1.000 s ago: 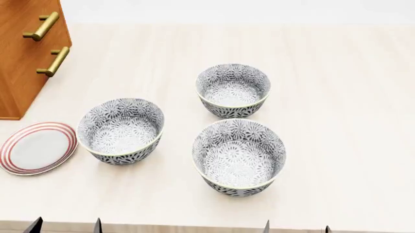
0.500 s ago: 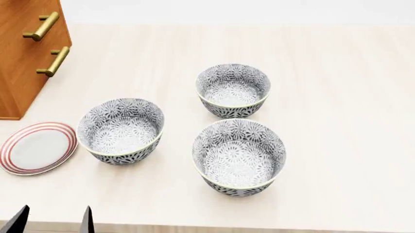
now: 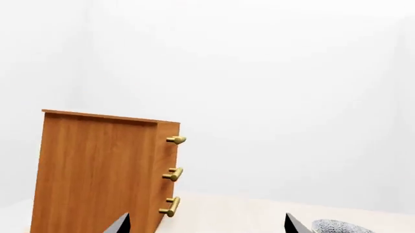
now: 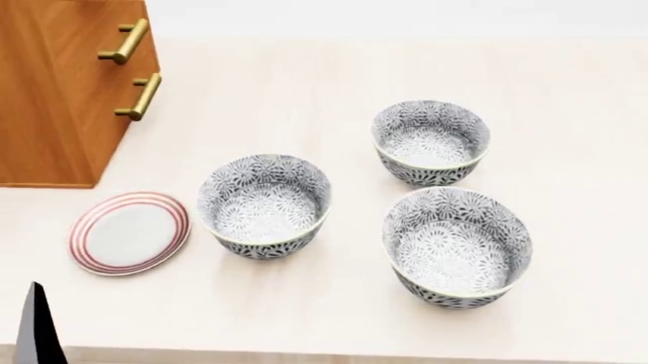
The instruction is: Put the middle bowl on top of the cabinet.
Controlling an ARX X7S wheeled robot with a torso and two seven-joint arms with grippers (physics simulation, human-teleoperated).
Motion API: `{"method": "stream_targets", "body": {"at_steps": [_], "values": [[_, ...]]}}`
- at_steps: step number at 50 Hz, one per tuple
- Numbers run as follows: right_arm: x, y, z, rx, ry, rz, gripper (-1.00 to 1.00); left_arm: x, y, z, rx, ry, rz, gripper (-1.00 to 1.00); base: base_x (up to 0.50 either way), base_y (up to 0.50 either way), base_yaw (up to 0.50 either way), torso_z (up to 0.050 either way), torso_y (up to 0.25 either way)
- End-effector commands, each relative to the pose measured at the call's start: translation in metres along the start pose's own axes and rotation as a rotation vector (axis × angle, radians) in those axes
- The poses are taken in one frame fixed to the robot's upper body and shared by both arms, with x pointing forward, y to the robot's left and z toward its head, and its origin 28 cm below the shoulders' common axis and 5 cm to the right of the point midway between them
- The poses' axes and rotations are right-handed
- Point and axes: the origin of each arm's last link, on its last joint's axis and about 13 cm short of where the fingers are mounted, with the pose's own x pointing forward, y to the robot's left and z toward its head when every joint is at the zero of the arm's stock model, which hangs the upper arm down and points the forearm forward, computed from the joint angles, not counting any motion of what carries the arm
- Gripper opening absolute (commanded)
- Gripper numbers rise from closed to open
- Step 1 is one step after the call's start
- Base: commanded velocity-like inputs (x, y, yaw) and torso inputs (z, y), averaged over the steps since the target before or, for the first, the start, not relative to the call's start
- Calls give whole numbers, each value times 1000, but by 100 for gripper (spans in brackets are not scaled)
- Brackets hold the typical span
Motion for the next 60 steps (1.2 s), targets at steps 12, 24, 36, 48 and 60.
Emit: {"method": "stream_targets", "body": {"at_steps": [12, 24, 36, 48, 60], "values": [[1, -1, 5, -6, -27, -24, 100, 0, 0, 7, -16, -22, 13, 100, 0, 333, 0, 0, 0], [1, 0, 6, -53, -52, -32, 100, 1, 0, 8, -14, -24, 7, 100, 0, 60, 0, 0, 0], [0, 1, 6, -44, -51, -32, 100, 1, 1, 7, -16, -20, 14, 100, 0, 500, 0, 0, 0], [1, -1, 5, -27, -9, -54, 100, 0, -1, 8, -8, -15, 6, 100, 192, 6, 0, 0, 0], [1, -1, 5, -35, -24, -64, 100, 0, -1, 7, -4, -13, 2, 100, 397, 0, 0, 0, 0]]}}
